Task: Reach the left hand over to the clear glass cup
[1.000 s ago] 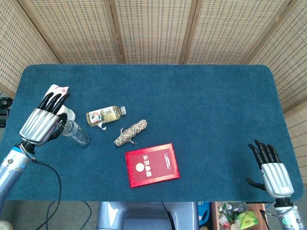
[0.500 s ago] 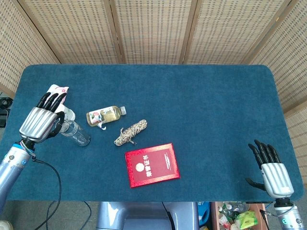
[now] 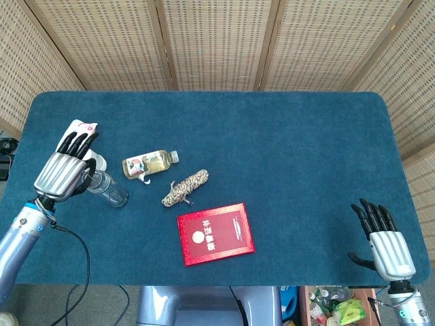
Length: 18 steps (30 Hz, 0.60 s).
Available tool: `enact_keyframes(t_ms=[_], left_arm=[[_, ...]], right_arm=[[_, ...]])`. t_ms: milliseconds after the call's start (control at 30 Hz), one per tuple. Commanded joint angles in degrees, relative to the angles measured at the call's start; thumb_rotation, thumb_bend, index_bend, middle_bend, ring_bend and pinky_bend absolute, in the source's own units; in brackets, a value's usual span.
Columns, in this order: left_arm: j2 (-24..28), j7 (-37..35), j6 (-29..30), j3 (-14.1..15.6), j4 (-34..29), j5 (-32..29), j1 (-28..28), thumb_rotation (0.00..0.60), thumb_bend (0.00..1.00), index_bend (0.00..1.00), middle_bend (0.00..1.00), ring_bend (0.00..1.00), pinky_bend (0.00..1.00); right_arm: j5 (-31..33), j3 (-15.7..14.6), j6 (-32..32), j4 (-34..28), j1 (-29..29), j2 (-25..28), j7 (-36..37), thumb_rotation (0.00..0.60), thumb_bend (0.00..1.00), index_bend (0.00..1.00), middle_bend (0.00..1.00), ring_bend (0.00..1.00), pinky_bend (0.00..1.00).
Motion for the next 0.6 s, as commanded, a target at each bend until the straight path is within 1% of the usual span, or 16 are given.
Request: enact_keyframes(t_ms=[33, 600], left_arm=[[-0.3, 0.2, -0.2, 0.1, 0.1, 0.0, -0.1, 0.6, 0.42, 0.6, 0.0, 0.0, 0.0], [-1.4, 1.3, -0.5, 1.0, 1.3, -1.1, -0.4, 0.6, 0.42, 0.6, 0.0, 0.0, 0.0]], right_arm=[[0.0, 0.0, 0.0, 0.0, 0.0, 0.0, 0.0, 0.6, 0.0, 0.0, 0.0, 0.0, 0.0], [0.2, 0.1, 0.0, 0.0, -0.1, 0.1, 0.2, 0.6, 0.0, 0.0, 0.0, 0.0, 0.0]])
